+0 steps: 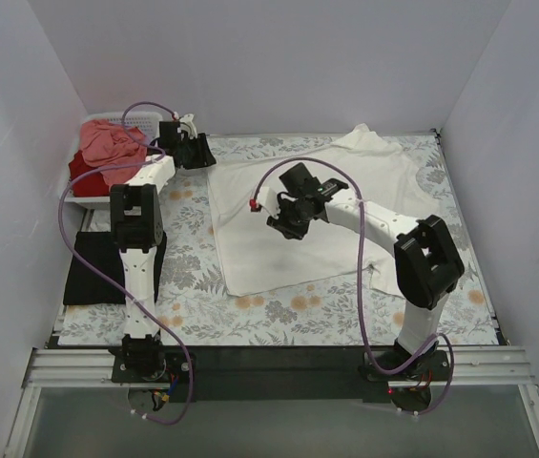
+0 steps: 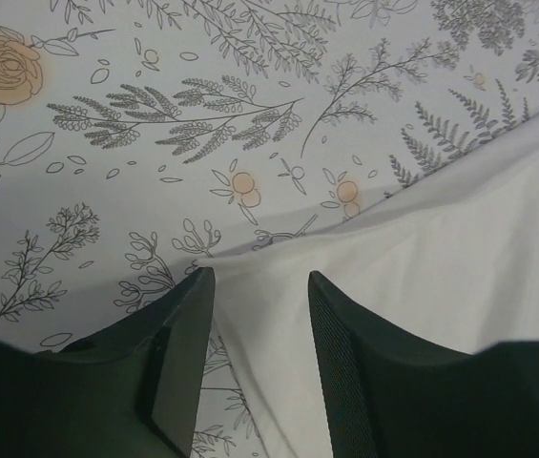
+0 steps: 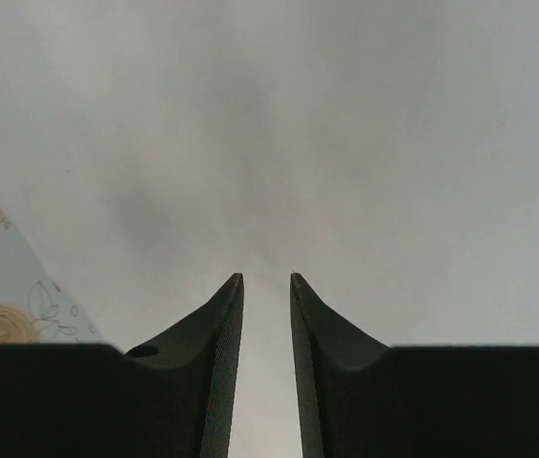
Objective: Fold and stack the t-shirts
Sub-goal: Flatten the tshirt out
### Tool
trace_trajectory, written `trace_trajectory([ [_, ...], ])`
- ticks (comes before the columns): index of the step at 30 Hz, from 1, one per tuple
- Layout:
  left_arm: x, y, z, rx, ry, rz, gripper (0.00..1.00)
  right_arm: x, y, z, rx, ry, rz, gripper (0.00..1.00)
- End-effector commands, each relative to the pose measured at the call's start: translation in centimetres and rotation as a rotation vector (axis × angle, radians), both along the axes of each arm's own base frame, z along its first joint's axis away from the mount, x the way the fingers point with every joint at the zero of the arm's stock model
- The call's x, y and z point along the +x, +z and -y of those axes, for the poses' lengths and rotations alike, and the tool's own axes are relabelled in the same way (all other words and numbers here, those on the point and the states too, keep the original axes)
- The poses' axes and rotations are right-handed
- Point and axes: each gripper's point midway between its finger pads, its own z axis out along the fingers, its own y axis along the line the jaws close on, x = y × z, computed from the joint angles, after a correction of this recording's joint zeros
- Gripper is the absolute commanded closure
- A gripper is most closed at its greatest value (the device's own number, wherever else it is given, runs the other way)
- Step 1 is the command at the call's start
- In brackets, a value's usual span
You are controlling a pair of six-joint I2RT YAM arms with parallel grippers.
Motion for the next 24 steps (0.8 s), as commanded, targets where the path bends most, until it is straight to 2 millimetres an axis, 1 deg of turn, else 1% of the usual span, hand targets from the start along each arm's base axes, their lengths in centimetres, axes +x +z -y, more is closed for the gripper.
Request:
trace_trajectory([
  [1, 1.4, 2.1, -0.7, 0.058, 0.015, 0.084, 0.56, -3.8, -1.2, -2.8, 0.027, 0.065, -0.101, 0.68],
  [2, 1.4, 1.8, -0.8, 0.061, 0.014, 0.082, 0.56, -4.3, -1.6, -3.4, 0.03, 0.078, -0.12, 0.68],
  [5, 1.5, 1.2, -0.9, 0.078, 0.002, 0.085, 0.56, -5.7, -1.8, -5.0, 0.039, 0.101, -0.15, 0.68],
  [6, 1.6, 1.0, -0.9, 0.083, 0.004, 0.087, 0.56, -5.9, -2.0, -5.6, 0.047, 0.106, -0.165, 0.68],
  [7, 1.7, 1.1, -1.0, 0.087, 0.002, 0.091, 0.58, -6.3, -1.9, -6.1, 0.053, 0.112, -0.175, 0.68],
  [8, 1.6, 0.5, -1.0, 0.09, 0.0, 0.083, 0.58, -6.7, -2.3, -6.6, 0.055, 0.11, -0.198, 0.68],
  [9, 1.7, 0.4, -1.0, 0.091, 0.001, 0.083, 0.59, -6.6, -2.2, -7.1, 0.062, 0.109, -0.2, 0.68],
  [10, 1.7, 0.5, -1.0, 0.091, 0.002, 0.084, 0.62, -7.0, -2.2, -7.7, 0.064, 0.117, -0.203, 0.68],
  [11, 1.7, 0.1, -1.0, 0.09, 0.0, 0.078, 0.62, -7.0, -2.3, -8.0, 0.064, 0.11, -0.207, 0.68],
  [12, 1.8, 0.1, -0.9, 0.086, -0.003, 0.079, 0.64, -6.9, -2.7, -8.5, 0.06, 0.115, -0.208, 0.68],
  [13, 1.9, 0.1, -0.9, 0.084, 0.001, 0.08, 0.68, -7.0, -2.8, -9.1, 0.061, 0.12, -0.206, 0.68],
  [14, 1.9, -0.1, -0.8, 0.077, 0.001, 0.073, 0.71, -7.1, -3.8, -9.3, 0.044, 0.111, -0.222, 0.68],
  [15, 2.0, -0.1, -0.7, 0.072, 0.0, 0.075, 0.72, -7.3, -4.1, -9.5, 0.038, 0.115, -0.231, 0.69],
  [16, 2.1, 0.0, -0.7, 0.069, -0.001, 0.078, 0.76, -7.5, -4.5, -9.8, 0.036, 0.116, -0.239, 0.69],
  [18, 2.2, -0.1, -0.6, 0.064, 0.001, 0.078, 0.8, -8.1, -6.0, -9.8, 0.014, 0.118, -0.269, 0.68],
  [19, 2.4, 0.1, -0.6, 0.062, 0.002, 0.084, 0.81, -8.5, -6.8, -9.6, -0.002, 0.118, -0.285, 0.69],
  [20, 2.4, 0.1, -0.6, 0.059, 0.0, 0.085, 0.86, -8.8, -7.7, -9.5, -0.016, 0.116, -0.304, 0.69],
  [23, 2.7, 0.2, -0.7, 0.064, 0.007, 0.091, 0.95, -9.7, -9.2, -8.9, -0.042, 0.114, -0.343, 0.7],
  [24, 2.7, 0.2, -0.7, 0.065, 0.009, 0.092, 1.0, -9.8, -9.4, -8.8, -0.044, 0.112, -0.345, 0.7],
])
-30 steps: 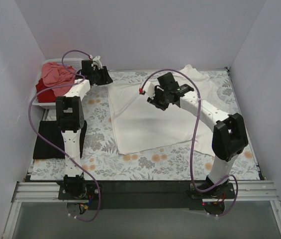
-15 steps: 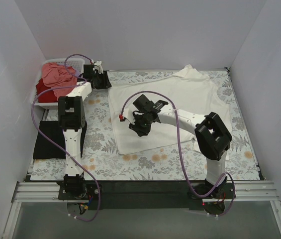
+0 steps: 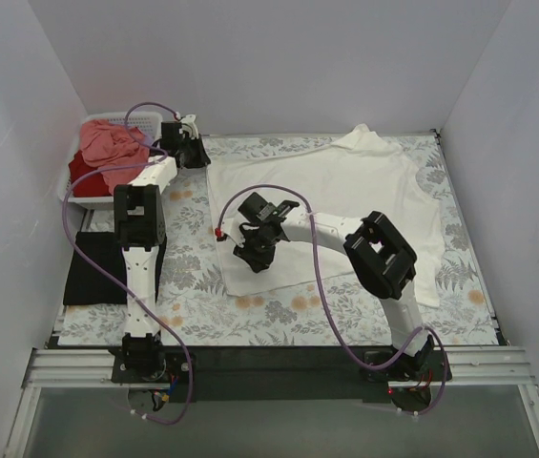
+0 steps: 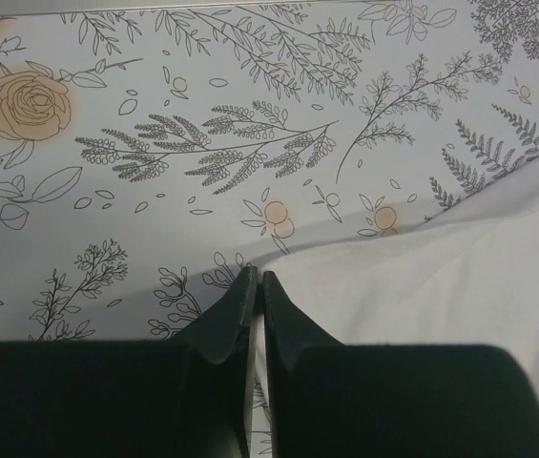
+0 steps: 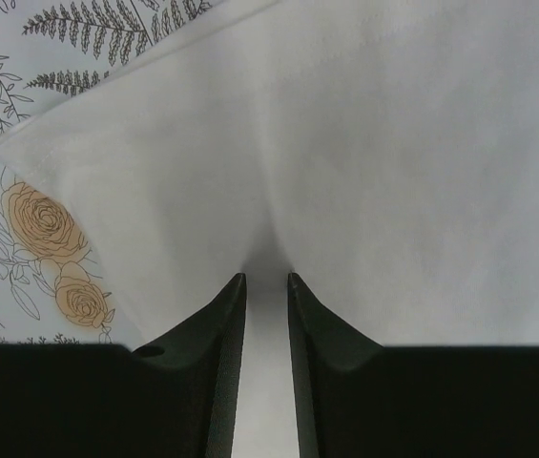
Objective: Fold and stack the t-shirts
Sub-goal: Flatten the tshirt out
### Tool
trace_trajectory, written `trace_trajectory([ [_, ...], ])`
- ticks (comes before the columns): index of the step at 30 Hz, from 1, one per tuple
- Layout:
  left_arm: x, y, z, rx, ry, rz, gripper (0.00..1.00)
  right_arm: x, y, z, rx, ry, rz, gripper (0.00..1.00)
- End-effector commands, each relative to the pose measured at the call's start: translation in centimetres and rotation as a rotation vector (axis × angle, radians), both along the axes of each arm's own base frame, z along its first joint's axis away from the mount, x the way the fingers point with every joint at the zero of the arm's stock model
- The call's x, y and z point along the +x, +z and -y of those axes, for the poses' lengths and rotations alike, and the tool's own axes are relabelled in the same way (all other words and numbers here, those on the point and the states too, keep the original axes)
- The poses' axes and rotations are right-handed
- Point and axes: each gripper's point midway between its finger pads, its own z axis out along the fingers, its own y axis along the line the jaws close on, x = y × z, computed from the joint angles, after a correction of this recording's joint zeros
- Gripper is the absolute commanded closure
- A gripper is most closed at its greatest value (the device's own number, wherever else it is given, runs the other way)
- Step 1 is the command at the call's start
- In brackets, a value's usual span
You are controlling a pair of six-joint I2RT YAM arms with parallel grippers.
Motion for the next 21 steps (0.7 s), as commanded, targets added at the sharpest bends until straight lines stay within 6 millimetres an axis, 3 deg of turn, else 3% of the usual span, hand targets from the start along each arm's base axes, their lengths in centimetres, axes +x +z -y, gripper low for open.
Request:
trace_trajectory([
  [1, 1.3, 1.9, 0.0, 0.007, 0.004, 0.062, 1.0, -1.7, -2.0, 0.7, -0.039, -0.001, -0.069, 0.7],
  [12, 4.0, 3.2, -2.7, 0.085, 0.137, 0.155, 1.0, -6.2, -5.0, 4.1, -0.137, 0.052, -0.116, 0.71],
  [21, 5.0, 3.0, -3.1, 0.121, 0.133, 0.195, 1.0, -7.2, -5.6, 4.8, -0.152, 0.058, -0.139, 0.72],
])
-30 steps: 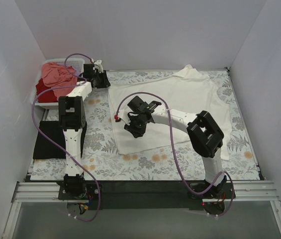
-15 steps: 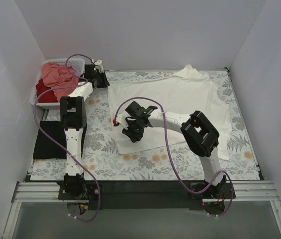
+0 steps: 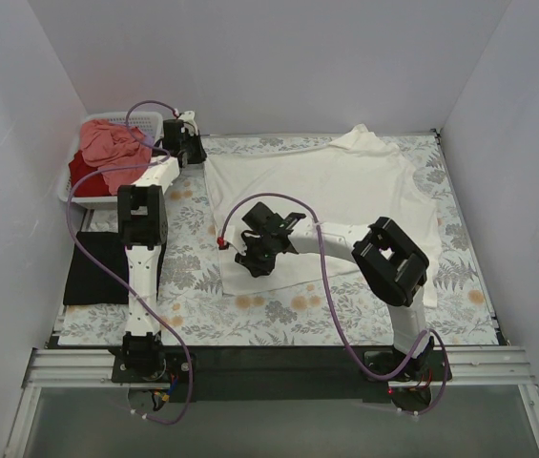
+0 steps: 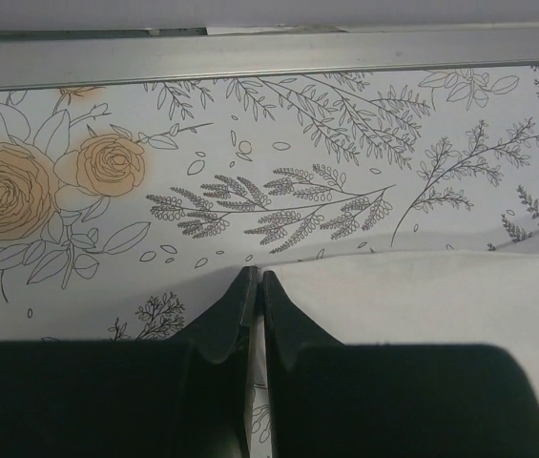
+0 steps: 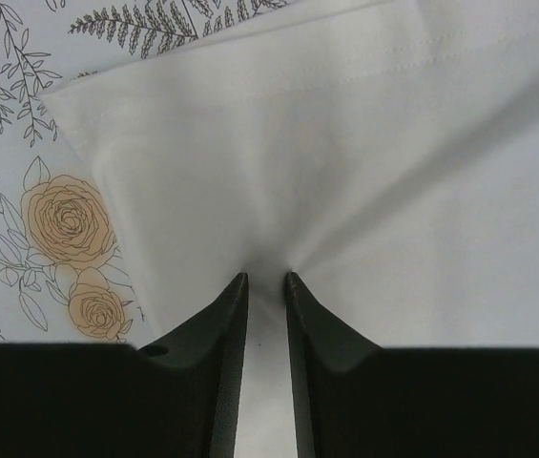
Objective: Fold and stack the t-shirts
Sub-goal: Flatten the tshirt out
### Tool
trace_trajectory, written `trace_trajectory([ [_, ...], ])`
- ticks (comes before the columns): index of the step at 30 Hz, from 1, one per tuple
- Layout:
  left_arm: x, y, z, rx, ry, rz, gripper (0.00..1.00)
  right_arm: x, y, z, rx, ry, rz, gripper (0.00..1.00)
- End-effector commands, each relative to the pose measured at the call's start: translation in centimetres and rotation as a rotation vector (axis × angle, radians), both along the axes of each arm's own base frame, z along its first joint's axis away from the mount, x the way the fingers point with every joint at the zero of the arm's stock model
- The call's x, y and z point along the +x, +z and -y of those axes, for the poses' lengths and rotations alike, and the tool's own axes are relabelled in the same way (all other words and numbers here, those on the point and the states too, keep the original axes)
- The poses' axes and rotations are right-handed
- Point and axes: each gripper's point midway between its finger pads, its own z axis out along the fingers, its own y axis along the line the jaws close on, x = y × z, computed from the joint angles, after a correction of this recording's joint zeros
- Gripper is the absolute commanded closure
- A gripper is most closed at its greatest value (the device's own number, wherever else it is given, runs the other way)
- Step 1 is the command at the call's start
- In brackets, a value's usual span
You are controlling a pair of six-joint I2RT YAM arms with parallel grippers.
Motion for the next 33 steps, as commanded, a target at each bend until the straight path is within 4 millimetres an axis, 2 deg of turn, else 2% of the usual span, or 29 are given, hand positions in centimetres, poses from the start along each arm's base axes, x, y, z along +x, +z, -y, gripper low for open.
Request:
trace_trajectory([
  [1, 2.0, 3.2, -1.0, 0.036, 0.009, 0.113, 1.0, -5.5, -5.0, 4.6, -0.221, 0.027, -0.19, 0.71],
  [3, 1.6, 3.1, -0.7, 0.023, -0.007, 0.104, 0.99, -5.4, -4.4, 4.0, -0.198, 0.031, -0.188, 0.71],
  [4, 1.5, 3.8, -0.5, 0.015, -0.012, 0.112, 0.97, -5.3, -4.0, 3.7, -0.188, 0.026, -0.189, 0.71],
  [5, 1.1, 3.8, -0.1, -0.001, -0.031, 0.106, 0.94, -5.0, -3.3, 2.9, -0.161, 0.028, -0.188, 0.71],
  [6, 1.0, 4.2, -0.1, -0.007, -0.03, 0.11, 0.84, -4.9, -2.9, 2.6, -0.152, 0.025, -0.19, 0.7],
  [7, 1.0, 5.8, -0.1, -0.019, -0.022, 0.134, 0.79, -4.9, -2.4, 2.2, -0.137, 0.019, -0.193, 0.69],
  [9, 0.5, 6.6, 0.1, -0.037, -0.032, 0.141, 0.7, -4.5, -0.9, 1.1, -0.099, 0.019, -0.188, 0.68],
  [10, 0.3, 8.0, 0.2, -0.044, -0.031, 0.159, 0.65, -4.2, 0.1, 0.7, -0.077, 0.016, -0.172, 0.66],
  [11, 0.2, 8.5, 0.2, -0.051, -0.031, 0.165, 0.62, -4.1, 0.8, 0.3, -0.058, 0.014, -0.168, 0.66],
  [12, -0.2, 8.5, 0.4, -0.061, -0.035, 0.157, 0.62, -3.6, 1.9, -0.3, -0.03, 0.012, -0.155, 0.65],
  [13, -0.4, 9.5, 0.6, -0.068, -0.048, 0.168, 0.64, -3.4, 3.2, -0.7, -0.003, 0.009, -0.143, 0.65],
  [16, -1.7, 9.8, 1.0, -0.1, -0.052, 0.139, 0.66, -3.3, 6.0, -2.0, 0.07, 0.011, -0.137, 0.65],
  [19, -3.4, 9.5, 1.4, -0.128, -0.061, 0.104, 0.67, -3.5, 7.7, -3.0, 0.121, 0.016, -0.158, 0.65],
  [21, -4.3, 9.5, 1.7, -0.151, -0.068, 0.074, 0.72, -3.8, 7.9, -3.2, 0.129, 0.017, -0.184, 0.65],
  [22, -5.0, 10.3, 2.3, -0.173, -0.099, 0.073, 0.73, -4.0, 7.7, -3.3, 0.128, 0.018, -0.191, 0.66],
  [23, -5.9, 9.6, 2.6, -0.185, -0.113, 0.042, 0.74, -4.1, 7.0, -3.3, 0.115, 0.014, -0.208, 0.66],
  [25, -7.0, 9.7, 3.2, -0.216, -0.132, 0.013, 0.75, -4.2, 5.5, -2.9, 0.082, 0.005, -0.227, 0.67],
  [29, -8.2, 7.8, 3.0, -0.213, -0.115, -0.083, 0.78, -4.5, 3.3, -2.3, 0.029, -0.011, -0.253, 0.68],
  [33, -8.4, 5.9, 2.7, -0.207, -0.093, -0.134, 0.78, -4.9, 1.9, -2.1, 0.007, -0.013, -0.284, 0.68],
])
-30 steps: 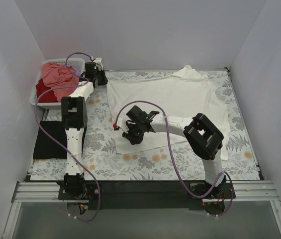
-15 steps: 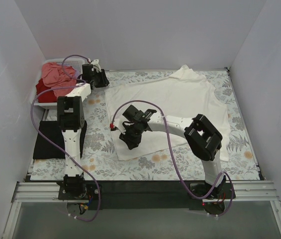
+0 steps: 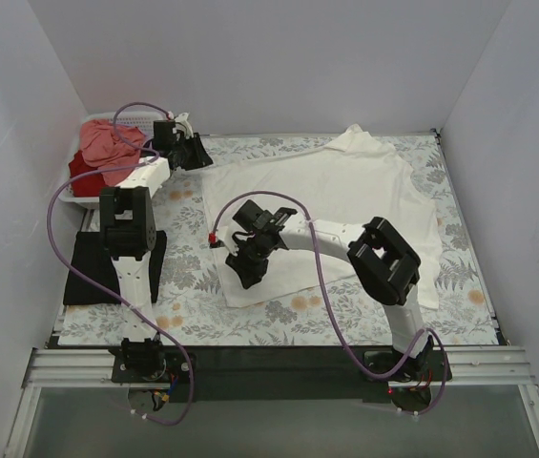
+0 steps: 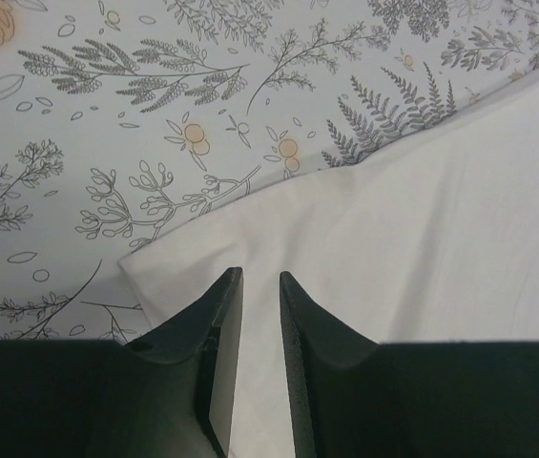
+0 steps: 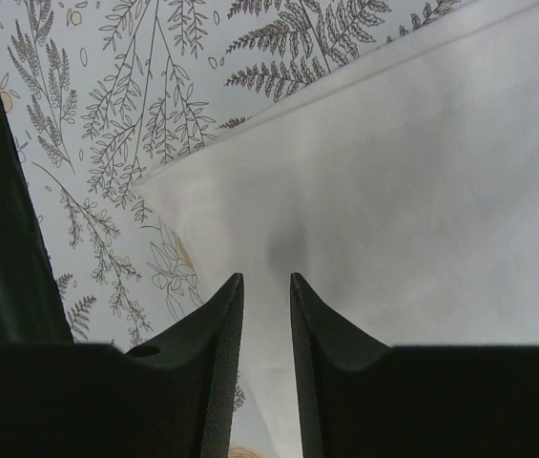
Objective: Fold and stack the t-shirts
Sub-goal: Flatten the tshirt out
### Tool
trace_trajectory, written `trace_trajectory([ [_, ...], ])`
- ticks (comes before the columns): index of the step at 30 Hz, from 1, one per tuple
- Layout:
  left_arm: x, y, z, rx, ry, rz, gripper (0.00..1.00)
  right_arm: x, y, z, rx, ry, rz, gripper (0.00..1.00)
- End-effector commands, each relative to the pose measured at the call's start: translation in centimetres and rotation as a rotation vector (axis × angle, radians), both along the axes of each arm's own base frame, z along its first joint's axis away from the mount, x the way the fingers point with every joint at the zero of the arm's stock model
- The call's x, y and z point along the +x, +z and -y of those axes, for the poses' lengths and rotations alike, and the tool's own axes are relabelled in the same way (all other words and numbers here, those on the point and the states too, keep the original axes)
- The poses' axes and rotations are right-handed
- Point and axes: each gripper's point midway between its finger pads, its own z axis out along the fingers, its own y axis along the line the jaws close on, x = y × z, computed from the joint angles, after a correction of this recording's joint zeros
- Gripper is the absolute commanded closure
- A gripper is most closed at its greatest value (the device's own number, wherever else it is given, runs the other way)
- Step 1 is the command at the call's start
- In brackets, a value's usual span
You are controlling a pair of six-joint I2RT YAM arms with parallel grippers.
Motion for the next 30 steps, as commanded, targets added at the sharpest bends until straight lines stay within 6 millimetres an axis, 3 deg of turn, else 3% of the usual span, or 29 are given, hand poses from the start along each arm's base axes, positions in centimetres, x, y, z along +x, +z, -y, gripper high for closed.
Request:
trace_trajectory([
  [1, -0.9, 0.3, -0.2, -0.006, 0.008, -0.048, 0.79, -1.0, -1.3, 0.2, -0.028, 0.003, -0.057, 0.68],
  [8, -0.2, -2.7, -1.7, 0.059, 0.069, -0.106, 0.82, -1.7, -2.8, 0.4, -0.052, 0.007, -0.103, 0.68],
  [9, -0.1, -4.0, -1.9, 0.071, 0.074, -0.126, 0.82, -1.9, -2.9, 0.4, -0.053, 0.006, -0.115, 0.68],
  [15, 1.7, -6.3, -3.6, 0.139, 0.123, -0.162, 0.83, -2.5, -3.8, -0.6, -0.054, 0.01, -0.158, 0.68],
  [17, 2.9, -5.6, -4.4, 0.161, 0.148, -0.131, 0.84, -2.5, -4.1, -1.2, -0.051, 0.011, -0.169, 0.68],
  [19, 3.6, -6.2, -4.9, 0.174, 0.156, -0.123, 0.84, -2.4, -4.6, -1.5, -0.055, 0.012, -0.18, 0.68],
  [20, 4.6, -5.3, -5.2, 0.182, 0.167, -0.088, 0.84, -2.1, -4.3, -2.2, -0.042, 0.013, -0.171, 0.68],
  [22, 5.7, -5.7, -5.5, 0.191, 0.17, -0.073, 0.78, -1.3, -4.3, -3.0, -0.032, 0.008, -0.156, 0.66],
  [23, 6.1, -5.3, -5.4, 0.181, 0.16, -0.058, 0.74, -0.7, -3.8, -3.3, -0.026, 0.004, -0.13, 0.64],
  [26, 6.7, -1.3, -3.5, 0.1, 0.057, 0.042, 0.56, 2.2, 1.7, -4.5, 0.084, -0.02, -0.071, 0.56],
  [28, 5.7, 3.0, -1.3, 0.021, -0.064, 0.12, 0.43, 4.9, 7.1, -3.6, 0.182, -0.072, -0.03, 0.48],
  [29, 5.2, 6.5, -0.6, -0.002, -0.087, 0.172, 0.39, 6.4, 9.0, -2.3, 0.219, -0.105, -0.029, 0.47],
  [30, 4.5, 7.5, 0.1, -0.03, -0.122, 0.18, 0.36, 6.8, 11.8, -1.0, 0.258, -0.124, -0.005, 0.45],
])
